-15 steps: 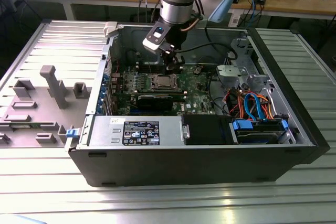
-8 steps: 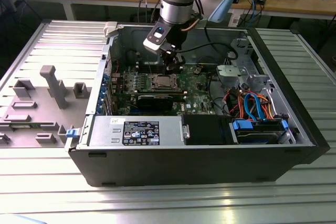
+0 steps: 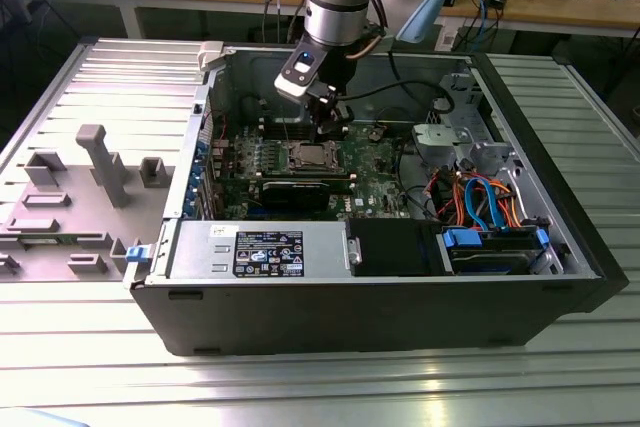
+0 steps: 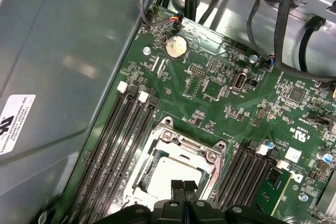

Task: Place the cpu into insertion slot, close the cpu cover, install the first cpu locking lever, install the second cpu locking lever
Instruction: 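Install the first cpu locking lever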

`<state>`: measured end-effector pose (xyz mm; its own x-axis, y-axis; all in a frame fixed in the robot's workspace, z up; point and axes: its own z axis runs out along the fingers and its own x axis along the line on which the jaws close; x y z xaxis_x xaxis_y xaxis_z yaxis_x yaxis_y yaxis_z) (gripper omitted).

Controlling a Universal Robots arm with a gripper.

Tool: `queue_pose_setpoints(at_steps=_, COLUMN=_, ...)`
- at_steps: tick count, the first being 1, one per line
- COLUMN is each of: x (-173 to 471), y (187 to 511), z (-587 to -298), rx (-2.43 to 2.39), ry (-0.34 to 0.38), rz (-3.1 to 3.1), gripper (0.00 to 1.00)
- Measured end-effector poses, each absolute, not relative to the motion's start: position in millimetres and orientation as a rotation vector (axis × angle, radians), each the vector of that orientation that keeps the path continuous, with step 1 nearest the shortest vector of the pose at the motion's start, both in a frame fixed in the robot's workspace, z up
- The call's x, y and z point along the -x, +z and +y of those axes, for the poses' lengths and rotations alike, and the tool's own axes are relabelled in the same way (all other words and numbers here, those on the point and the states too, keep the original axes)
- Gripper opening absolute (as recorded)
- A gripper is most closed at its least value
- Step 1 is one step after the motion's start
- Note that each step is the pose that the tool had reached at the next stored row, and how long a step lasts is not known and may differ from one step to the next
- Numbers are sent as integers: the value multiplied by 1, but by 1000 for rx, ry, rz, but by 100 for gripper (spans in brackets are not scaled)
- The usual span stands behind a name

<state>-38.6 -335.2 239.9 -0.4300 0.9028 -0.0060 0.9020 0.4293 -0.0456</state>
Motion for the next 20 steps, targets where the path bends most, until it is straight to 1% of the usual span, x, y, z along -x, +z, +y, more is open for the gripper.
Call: queue_pose_setpoints(at_steps=20, x=39, y=240, z=-335, rx=1555, ry=66, rz=-2709, gripper=11)
